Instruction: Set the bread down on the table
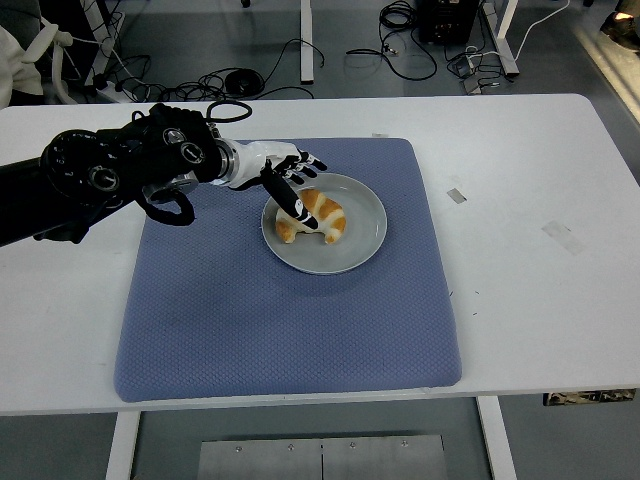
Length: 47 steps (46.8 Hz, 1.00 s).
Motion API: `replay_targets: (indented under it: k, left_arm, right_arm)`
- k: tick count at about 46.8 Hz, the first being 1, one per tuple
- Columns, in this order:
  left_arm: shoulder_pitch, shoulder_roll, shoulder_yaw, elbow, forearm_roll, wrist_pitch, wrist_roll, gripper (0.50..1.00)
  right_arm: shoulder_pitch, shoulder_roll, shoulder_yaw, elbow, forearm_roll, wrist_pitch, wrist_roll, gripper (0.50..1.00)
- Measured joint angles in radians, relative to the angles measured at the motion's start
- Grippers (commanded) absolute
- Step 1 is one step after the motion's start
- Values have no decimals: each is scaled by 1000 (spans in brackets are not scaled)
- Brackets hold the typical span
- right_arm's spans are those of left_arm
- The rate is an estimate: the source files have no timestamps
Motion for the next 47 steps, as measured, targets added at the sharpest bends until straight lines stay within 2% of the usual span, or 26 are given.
replay_targets:
  k: [17, 20, 25, 32, 36, 39, 47]
  left_arm:
    - [12, -10, -6, 1, -10, 1, 0, 975]
    - [12, -12, -6, 1, -7, 2, 0, 957]
    - [13, -16, -6, 5, 2, 16, 0, 887]
    - [13, -18, -2, 5, 3, 27, 0, 881]
    - [13, -18, 0, 4, 3, 27, 0, 852]
    - [12, -18, 1, 3, 4, 27, 0, 799]
    - [9, -18, 3, 3, 18, 27, 0, 783]
  right_arm:
    - [0, 0, 0, 0, -1, 0, 0, 1000]
    - [0, 0, 0, 0, -1, 0, 0, 1000]
    - [0, 0, 0, 0, -1, 0, 0, 1000]
    - [0, 0, 0, 0, -1, 0, 0, 1000]
    - [0, 0, 0, 0, -1, 0, 0, 1000]
    - [0, 0, 0, 0, -1, 0, 0, 1000]
    - [0, 0, 0, 0, -1, 0, 0, 1000]
